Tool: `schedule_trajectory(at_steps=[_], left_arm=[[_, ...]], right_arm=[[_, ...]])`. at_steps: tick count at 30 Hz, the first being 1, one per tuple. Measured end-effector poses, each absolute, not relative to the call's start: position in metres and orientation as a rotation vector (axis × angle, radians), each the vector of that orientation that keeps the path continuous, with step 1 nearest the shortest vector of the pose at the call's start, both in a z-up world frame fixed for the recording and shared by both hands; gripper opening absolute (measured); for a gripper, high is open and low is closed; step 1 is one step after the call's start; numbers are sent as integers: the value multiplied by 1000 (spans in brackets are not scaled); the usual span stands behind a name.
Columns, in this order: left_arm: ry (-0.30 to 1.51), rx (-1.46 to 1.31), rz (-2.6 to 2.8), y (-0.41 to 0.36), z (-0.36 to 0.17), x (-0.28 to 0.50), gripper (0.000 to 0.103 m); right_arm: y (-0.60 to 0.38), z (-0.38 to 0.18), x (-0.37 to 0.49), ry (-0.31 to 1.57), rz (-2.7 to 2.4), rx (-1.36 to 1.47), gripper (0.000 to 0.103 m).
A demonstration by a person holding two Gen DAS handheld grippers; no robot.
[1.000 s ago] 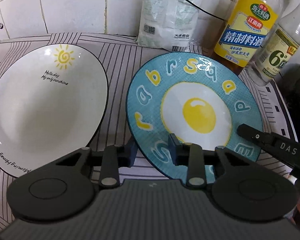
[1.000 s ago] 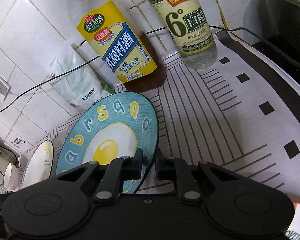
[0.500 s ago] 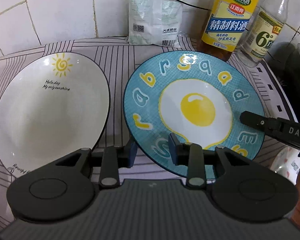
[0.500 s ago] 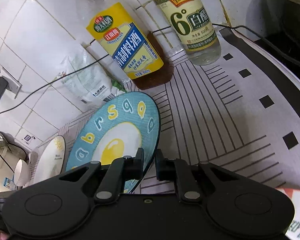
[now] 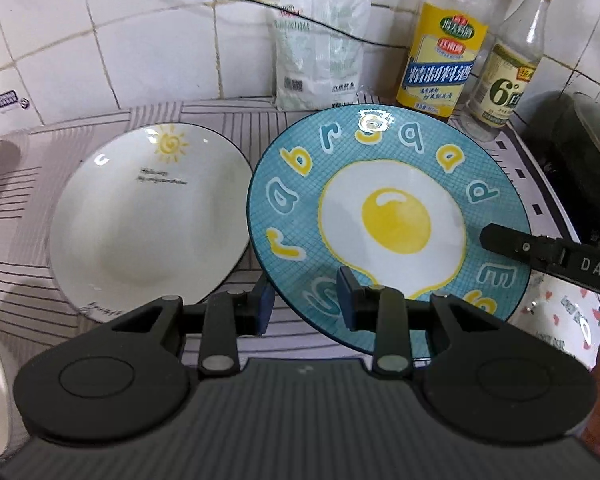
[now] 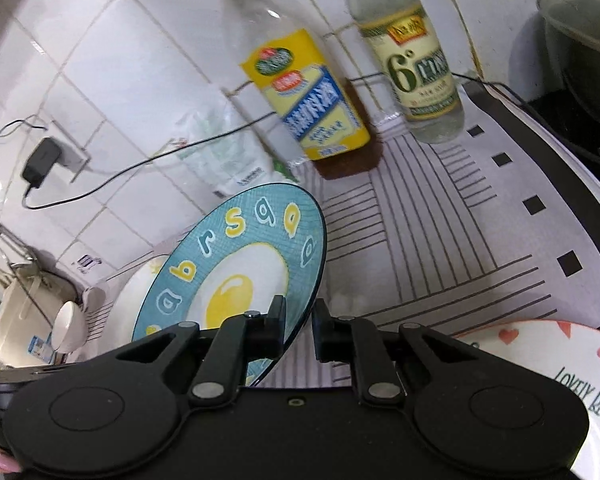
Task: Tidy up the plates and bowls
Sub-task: 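Lift the blue plate with both grippers and carry it over the sun plate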
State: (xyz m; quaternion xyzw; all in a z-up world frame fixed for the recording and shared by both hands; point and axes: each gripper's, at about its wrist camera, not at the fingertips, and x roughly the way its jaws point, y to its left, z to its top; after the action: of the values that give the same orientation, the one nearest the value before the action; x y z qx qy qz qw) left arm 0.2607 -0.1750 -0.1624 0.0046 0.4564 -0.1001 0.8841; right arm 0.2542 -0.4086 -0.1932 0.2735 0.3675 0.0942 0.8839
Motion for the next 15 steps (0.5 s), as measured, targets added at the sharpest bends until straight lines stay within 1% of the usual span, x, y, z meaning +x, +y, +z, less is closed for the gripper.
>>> schedule_trajectory(at_steps=[15], left_arm=[[914, -16, -167, -114, -116, 216, 31]], right_arm=[[-358, -150, 225, 737, 297, 531, 19]])
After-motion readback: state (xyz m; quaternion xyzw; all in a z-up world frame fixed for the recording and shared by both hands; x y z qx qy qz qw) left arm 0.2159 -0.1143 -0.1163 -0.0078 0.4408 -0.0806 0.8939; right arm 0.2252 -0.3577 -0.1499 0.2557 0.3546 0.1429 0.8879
